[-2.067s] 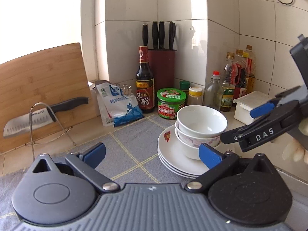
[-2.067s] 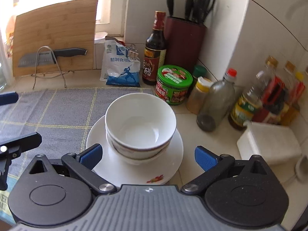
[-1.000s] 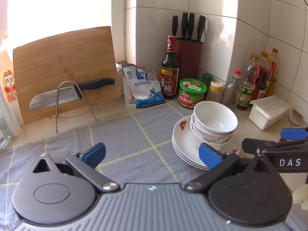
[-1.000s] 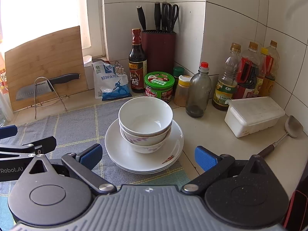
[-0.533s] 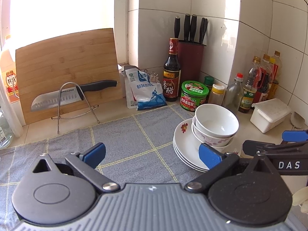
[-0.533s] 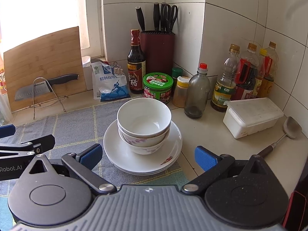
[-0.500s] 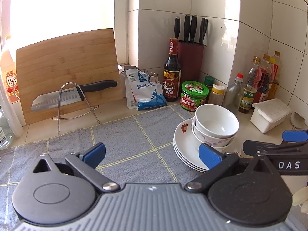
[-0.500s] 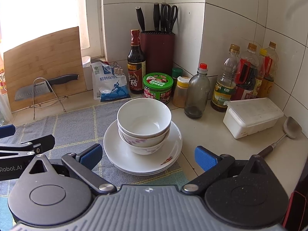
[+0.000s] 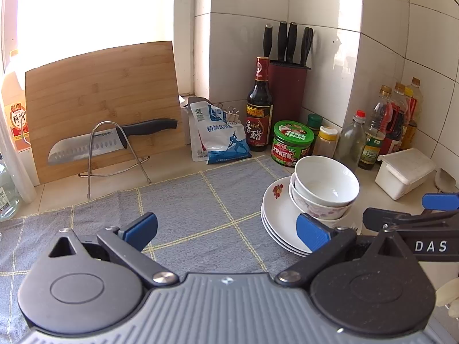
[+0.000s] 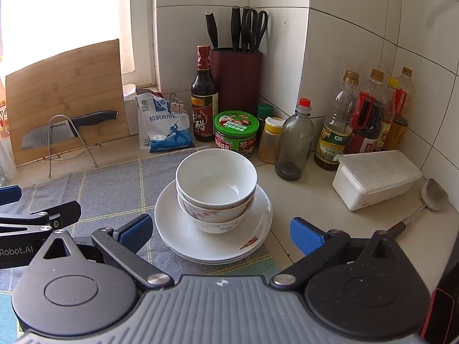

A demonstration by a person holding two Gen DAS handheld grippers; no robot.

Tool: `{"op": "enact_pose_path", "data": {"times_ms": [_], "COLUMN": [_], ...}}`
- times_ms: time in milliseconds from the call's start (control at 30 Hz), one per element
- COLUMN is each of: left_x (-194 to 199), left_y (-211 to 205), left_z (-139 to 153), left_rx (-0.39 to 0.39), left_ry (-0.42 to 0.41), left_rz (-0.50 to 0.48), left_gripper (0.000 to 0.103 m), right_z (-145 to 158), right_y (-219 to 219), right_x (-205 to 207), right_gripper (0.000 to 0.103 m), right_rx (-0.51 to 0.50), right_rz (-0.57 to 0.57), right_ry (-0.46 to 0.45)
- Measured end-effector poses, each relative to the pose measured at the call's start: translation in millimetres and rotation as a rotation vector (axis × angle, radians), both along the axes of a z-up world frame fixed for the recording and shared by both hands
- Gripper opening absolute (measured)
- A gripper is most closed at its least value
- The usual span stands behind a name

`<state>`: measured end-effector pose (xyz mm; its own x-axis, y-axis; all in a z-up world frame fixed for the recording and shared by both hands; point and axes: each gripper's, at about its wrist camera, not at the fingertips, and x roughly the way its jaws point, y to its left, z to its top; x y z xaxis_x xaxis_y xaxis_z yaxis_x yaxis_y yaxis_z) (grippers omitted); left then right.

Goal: Organize plates and bowls

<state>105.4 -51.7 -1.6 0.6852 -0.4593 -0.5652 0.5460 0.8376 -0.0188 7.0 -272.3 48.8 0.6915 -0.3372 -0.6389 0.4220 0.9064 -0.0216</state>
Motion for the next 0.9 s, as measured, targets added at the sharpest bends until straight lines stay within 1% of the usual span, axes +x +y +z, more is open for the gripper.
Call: {"op": "enact_pose_path", "data": {"times_ms": [900], "left_x": [-0.4], "left_y": [2.7], "left_z": [0.8], "left_rx": [-0.007], "left_ry": [0.01], "left_rz": [0.012], "left_gripper": [0.102], "right_z": [4.0], "right_y": [3.1], "right_x": [-0.6], "right_gripper": [0.103], "right_rx": [-0.016], "right_rz": [0.001], "right_ry": [-0.003]}}
